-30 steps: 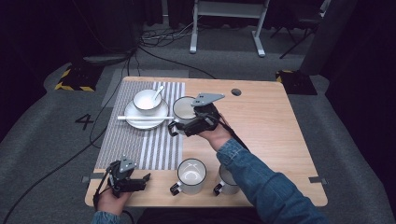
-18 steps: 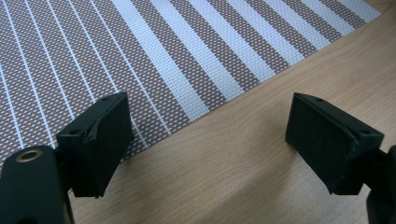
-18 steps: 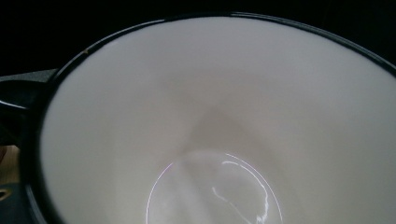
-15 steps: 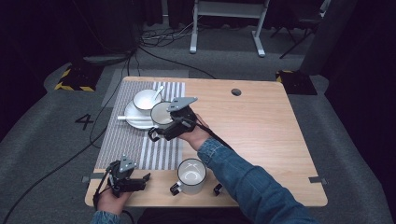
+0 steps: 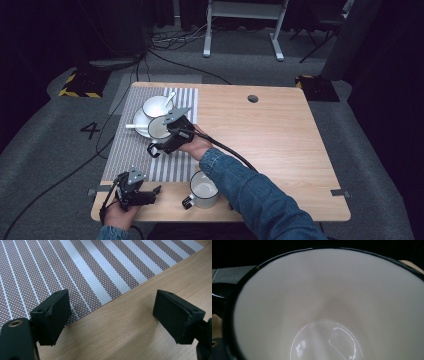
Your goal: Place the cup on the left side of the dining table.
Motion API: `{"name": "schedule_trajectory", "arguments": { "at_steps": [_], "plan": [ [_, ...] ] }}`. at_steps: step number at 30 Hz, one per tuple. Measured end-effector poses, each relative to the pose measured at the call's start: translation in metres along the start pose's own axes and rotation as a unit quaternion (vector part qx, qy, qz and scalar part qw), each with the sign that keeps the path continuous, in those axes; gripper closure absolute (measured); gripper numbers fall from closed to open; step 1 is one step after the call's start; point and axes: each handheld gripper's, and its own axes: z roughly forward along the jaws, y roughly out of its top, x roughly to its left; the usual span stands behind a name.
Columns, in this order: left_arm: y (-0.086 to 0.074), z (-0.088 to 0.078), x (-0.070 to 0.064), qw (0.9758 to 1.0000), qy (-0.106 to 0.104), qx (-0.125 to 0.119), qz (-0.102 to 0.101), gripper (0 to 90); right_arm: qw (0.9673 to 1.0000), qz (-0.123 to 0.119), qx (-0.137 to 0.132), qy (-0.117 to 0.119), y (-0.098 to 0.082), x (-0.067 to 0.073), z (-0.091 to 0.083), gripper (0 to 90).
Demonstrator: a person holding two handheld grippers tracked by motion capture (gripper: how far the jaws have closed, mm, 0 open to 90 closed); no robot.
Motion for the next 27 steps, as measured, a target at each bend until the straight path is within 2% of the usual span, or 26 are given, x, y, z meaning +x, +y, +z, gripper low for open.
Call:
{"name": "schedule_trajectory", "arguments": {
  "at_steps": [7,10,12,17,23,25,27],
  "plan": [
    [0.0,0.0,0.0,1.0,0.0,0.0,0.001,15.1,0.9991,0.014,0.025,0.032,-0.006,-0.003,0.016,2.7],
    [0.0,0.0,0.0,1.0,0.0,-0.002,-0.003,15.1,0.9985,0.003,0.042,0.035,-0.007,0.0,0.025,2.7],
    [0.0,0.0,0.0,1.0,0.0,-0.002,-0.004,15.1,0.9983,0.007,0.044,0.038,-0.008,0.0,0.027,2.7],
    [0.0,0.0,0.0,1.0,-0.001,-0.001,-0.002,15.1,0.9965,0.018,0.045,0.068,-0.012,0.001,0.035,2.7],
    [0.0,0.0,0.0,1.0,0.0,-0.001,-0.002,15.1,0.996,0.027,0.045,0.072,-0.016,-0.001,0.04,2.6],
    [0.0,0.0,0.0,1.0,-0.001,-0.001,-0.002,15.0,0.9958,0.016,0.06,0.067,-0.019,0.001,0.044,2.5],
    [0.0,0.0,0.0,1.0,-0.001,-0.002,-0.002,15.0,0.996,0.016,0.06,0.064,-0.019,0.002,0.043,2.5]
  ]
}}
